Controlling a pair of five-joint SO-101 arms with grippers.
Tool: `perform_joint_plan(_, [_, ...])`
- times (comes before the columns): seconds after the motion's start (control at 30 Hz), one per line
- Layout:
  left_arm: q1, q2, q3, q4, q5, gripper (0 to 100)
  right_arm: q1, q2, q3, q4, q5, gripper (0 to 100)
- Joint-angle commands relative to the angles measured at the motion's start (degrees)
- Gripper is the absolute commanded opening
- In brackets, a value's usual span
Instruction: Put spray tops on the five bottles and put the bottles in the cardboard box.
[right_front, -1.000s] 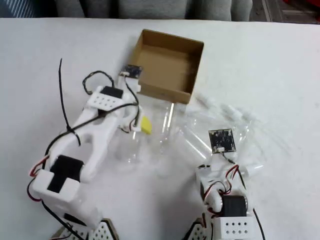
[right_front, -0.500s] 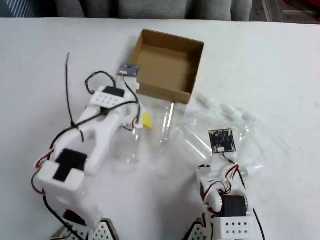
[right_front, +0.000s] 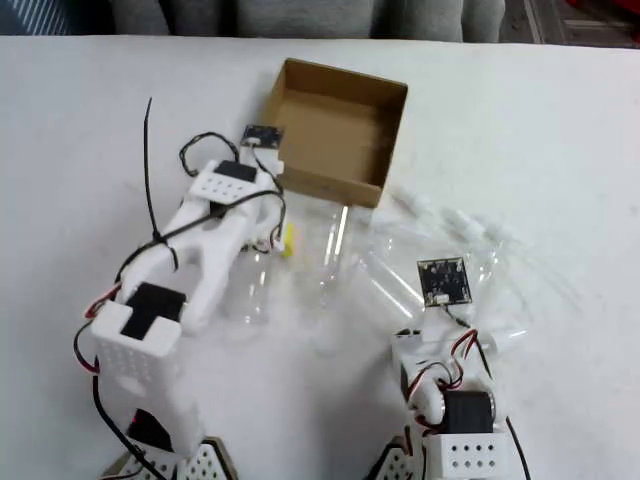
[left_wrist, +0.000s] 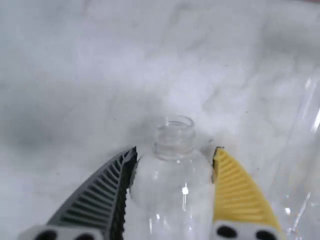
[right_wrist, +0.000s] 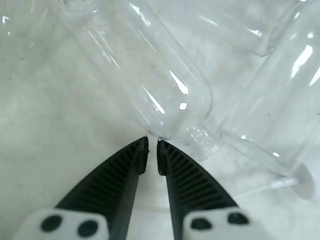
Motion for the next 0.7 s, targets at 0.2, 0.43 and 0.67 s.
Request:
perform_joint_plan(0.2, [-0.2,-4.2,-1.8,2.4,0.1,2,1.5,-0.7,0.1,-0.4,0.4,1.5])
perform_joint_plan(0.43, [-1.8,-13.4,4.3,2.3,-8.3,2,10.8,-0.7,-1.9,-5.6,0.5,1.5])
perform_joint_plan(0.67, [-4.9,-20.6,11.9,-5.9,-11.6,2,19.8,-0.7,0.4,-22.1,3.2,1.5])
